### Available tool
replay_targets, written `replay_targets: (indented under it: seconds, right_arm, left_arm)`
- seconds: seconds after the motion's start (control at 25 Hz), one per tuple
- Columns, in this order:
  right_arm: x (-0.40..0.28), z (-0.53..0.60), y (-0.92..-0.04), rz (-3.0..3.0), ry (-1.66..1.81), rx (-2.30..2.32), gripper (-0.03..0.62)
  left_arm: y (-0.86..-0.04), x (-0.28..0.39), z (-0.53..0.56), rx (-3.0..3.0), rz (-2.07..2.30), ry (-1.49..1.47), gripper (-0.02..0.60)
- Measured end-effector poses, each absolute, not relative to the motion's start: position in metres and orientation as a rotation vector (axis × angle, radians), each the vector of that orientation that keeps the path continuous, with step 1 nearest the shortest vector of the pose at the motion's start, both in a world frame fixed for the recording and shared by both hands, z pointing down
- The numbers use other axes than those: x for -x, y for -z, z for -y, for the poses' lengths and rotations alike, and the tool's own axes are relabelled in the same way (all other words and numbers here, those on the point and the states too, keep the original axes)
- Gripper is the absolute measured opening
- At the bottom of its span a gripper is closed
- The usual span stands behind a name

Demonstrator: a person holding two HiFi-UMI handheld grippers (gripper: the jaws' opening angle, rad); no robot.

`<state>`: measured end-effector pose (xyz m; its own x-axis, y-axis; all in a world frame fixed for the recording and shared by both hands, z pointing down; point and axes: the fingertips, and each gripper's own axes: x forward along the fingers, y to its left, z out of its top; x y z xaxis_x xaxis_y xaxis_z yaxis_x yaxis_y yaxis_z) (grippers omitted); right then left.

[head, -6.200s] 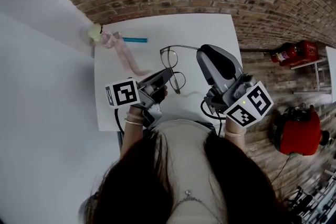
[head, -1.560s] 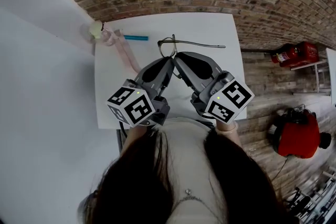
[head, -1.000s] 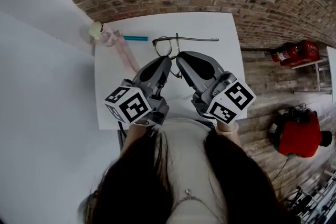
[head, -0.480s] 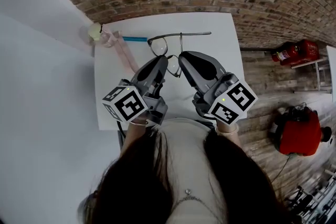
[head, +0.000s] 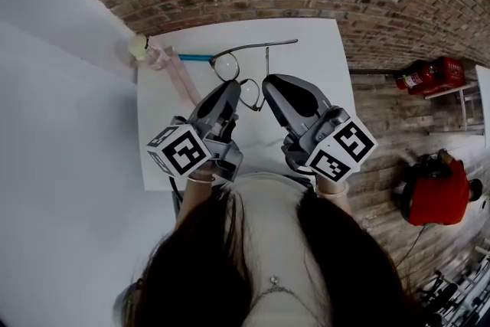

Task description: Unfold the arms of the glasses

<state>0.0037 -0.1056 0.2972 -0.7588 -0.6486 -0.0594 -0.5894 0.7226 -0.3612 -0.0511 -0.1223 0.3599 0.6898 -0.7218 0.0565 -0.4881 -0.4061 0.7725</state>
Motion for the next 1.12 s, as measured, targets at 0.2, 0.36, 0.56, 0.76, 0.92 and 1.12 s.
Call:
replay_targets:
  seconds: [0.2,0.36,0.56,0.76,0.92,1.12]
  right_arm:
    - [-0.007,0.104,-0.296,-2.740,0.481,0.999,0.021]
    - [-0.007,0.104,-0.296,-2.737,0.477,1.002,0.021]
    - [-0.009,0.103,-0.295,-2.730,0.476,1.000,0.021]
    - [-0.009,0.103,-0.294,-2.724,0.478,0.995,0.021]
    - [-0.009,0.103,-0.293,-2.720,0.477,0.994,0.021]
    - [-0.010,0.103,-0.293,-2.713,0.481,0.992,0.021]
  left_arm:
    - [-0.361,0.052,0.123,-2.065,0.928,0.380,0.022]
    - [-0.361,0.056,0.123,-2.056,0.934,0.390,0.021]
    - [-0.359,0.057,0.124,-2.045,0.936,0.405,0.022]
    - [-0.361,0.064,0.125,-2.033,0.948,0.426,0.023]
    - [-0.359,0.065,0.125,-2.019,0.944,0.446,0.023]
    - [-0.360,0.068,0.126,-2.003,0.942,0.464,0.023]
